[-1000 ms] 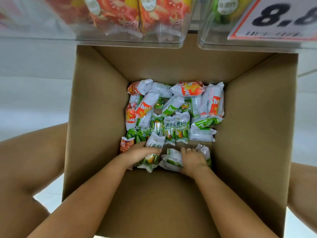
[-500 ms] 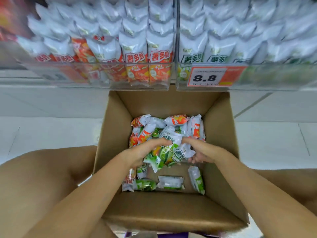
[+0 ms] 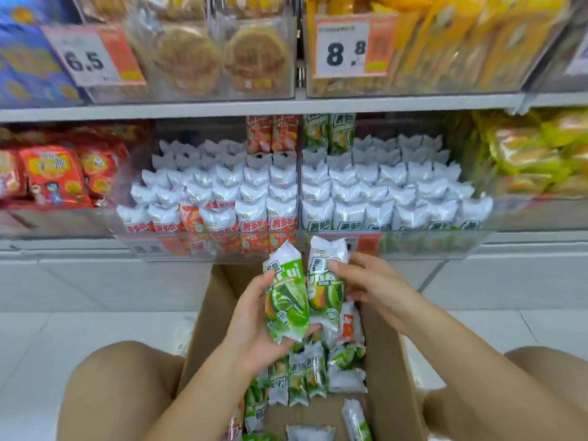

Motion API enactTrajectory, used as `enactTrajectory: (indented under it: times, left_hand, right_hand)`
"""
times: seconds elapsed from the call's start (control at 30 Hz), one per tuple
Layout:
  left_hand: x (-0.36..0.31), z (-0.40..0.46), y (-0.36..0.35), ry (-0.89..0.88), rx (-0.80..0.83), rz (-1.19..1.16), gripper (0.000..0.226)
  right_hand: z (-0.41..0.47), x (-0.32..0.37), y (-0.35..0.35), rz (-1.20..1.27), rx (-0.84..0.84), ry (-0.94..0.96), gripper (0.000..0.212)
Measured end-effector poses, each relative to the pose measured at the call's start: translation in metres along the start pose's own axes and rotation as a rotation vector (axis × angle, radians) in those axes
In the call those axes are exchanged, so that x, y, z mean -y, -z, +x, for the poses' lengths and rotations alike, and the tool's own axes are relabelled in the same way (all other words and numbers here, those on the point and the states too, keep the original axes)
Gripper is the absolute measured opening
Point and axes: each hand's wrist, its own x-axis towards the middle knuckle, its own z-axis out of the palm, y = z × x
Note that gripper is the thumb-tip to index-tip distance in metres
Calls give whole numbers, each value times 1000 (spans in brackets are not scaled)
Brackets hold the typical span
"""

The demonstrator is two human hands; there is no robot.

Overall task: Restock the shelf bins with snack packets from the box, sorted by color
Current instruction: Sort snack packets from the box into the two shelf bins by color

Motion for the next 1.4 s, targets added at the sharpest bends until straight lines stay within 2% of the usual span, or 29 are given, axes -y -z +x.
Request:
enactTrajectory:
  times: [0.1, 0.17, 0.23, 0.33, 0.43, 0.47, 0.63, 0.73, 0.8, 0.87, 0.9, 1.0, 1.03, 1.2, 1.4]
  left_hand:
    - [-13, -1, -26, -40, 45, 46, 63]
    - [-20, -1, -42, -74, 28, 79, 48]
    - [-28, 1, -55, -82, -1, 168, 47]
    - [-40, 8, -68, -112, -53, 395, 59]
    - [-58, 19, -80, -187, -154, 590, 67]
    - [-63, 26, -81, -208, -169, 621, 66]
    - [-104, 74, -89, -297, -255, 698, 37]
    - [-127, 104, -97, -355, -277, 749, 19]
    - [-141, 127, -97, -423, -317, 815, 35]
    - [-149, 147, -100, -499, -410, 868, 69]
    - [-151, 155, -101, -527, -462, 910, 72]
    - [-156, 183, -99, -671, -531, 998, 31]
    - [-157, 191, -100, -693, -544, 1025, 27]
    - [-155, 214, -101, -826, -501, 1070, 32]
    - [-158, 224, -80, -920, -512, 1288, 37]
  right_hand:
    - [-8, 12, 2, -81, -6, 58, 45]
    - [-8, 22, 4, -102, -30, 83, 48]
    - [-3, 29, 9, -114, -71, 107, 53]
    - [5, 47, 24, -75, -122, 69, 37]
    - [23, 64, 48, -50, -147, 72, 66]
    - [29, 71, 55, -57, -160, 61, 68]
    - [74, 103, 88, -63, -249, 59, 36]
    - [103, 117, 97, -15, -324, 90, 41]
    - [120, 118, 97, 17, -379, 114, 43]
    - [138, 117, 95, 0, -421, 175, 35]
    - [145, 115, 93, -42, -446, 215, 35]
    - [162, 115, 85, -161, -506, 339, 41]
    - [167, 115, 83, -173, -510, 379, 42]
    - [185, 115, 74, -195, -470, 530, 37]
    - [198, 105, 71, -233, -418, 537, 42]
